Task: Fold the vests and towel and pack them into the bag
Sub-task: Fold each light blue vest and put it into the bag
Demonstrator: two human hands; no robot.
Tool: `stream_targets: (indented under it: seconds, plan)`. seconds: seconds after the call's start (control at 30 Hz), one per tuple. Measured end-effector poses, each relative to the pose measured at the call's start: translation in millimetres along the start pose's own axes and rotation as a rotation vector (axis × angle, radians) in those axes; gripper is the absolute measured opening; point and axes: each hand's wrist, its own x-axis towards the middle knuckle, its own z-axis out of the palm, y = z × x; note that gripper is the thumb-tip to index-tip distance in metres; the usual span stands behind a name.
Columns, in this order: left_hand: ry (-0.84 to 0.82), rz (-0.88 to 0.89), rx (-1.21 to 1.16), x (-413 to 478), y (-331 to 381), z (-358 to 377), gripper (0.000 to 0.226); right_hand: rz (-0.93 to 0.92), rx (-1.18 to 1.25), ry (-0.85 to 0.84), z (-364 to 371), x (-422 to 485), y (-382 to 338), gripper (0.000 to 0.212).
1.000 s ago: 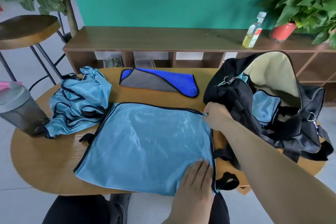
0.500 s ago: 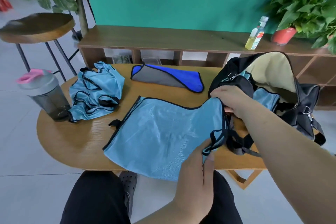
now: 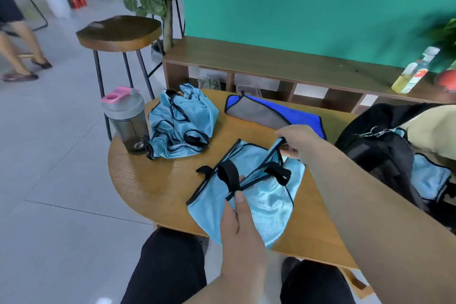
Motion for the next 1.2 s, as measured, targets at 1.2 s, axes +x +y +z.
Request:
stream_targets:
  seconds: [1.2]
  plan:
    - [-0.199,0.364,0.984,132,5,-133,0.030,-0.902,-0.608,-0.062,74,-53,147,0.040]
